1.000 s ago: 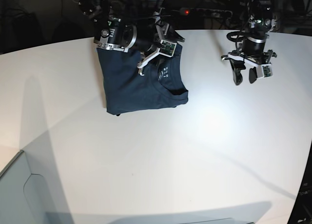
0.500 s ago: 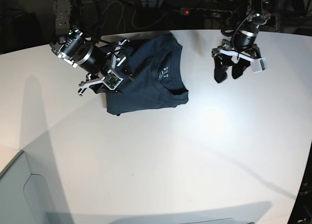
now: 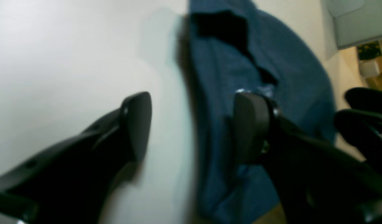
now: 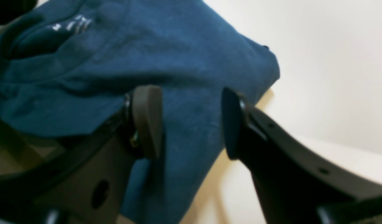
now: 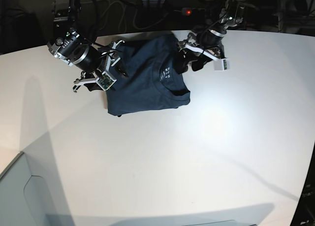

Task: Fold the T-shirt properly
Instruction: 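Grasp the bundle edges with both grippers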

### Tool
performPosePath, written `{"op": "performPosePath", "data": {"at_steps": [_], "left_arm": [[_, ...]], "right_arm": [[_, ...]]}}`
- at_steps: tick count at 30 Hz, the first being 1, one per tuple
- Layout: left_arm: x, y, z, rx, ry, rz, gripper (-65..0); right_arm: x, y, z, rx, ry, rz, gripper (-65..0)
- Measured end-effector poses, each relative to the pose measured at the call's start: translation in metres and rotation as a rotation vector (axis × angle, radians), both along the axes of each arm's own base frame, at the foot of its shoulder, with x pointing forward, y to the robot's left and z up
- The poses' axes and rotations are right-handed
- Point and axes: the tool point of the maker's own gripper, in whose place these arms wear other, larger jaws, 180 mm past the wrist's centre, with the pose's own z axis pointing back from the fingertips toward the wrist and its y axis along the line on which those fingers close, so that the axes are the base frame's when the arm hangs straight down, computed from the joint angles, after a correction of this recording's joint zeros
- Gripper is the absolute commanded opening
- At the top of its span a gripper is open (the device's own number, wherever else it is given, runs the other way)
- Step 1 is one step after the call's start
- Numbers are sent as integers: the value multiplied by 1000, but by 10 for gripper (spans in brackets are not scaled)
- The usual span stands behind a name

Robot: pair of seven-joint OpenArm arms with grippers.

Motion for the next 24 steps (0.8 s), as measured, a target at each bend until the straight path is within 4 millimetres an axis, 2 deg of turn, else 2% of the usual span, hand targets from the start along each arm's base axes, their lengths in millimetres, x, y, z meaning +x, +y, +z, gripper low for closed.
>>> {"op": "performPosePath", "data": {"at_steps": [6,8,10,12,14,18,24], "left_arm": [[13,-21,8,-25,-38,-49,-253],[15,-22,-2,-19,-18,-59,-262],[14,-24,-14,-14,11,-66,-296],[14,-27,-19,-15,16,-71,-343],[12,-31,-21,-18,22,-82,-383],[11,-43,-23,-28,28,-114,-428],[12,-58,-31,-45,29,-149,-479]], "right_arm": [[-2,-1,-7,1,21,-2,-368],[-2,-1,-6,1,20,-2,-377],[-1,-1,-5,1,16,-3,-426],[1,-1,-4,2,9,-3,-492],[3,-2,-3,1,6,-8,-530],[11,-13,2,-14,-16,-36,-529],[27,-9,24,-6,-91,-30,-535]]}}
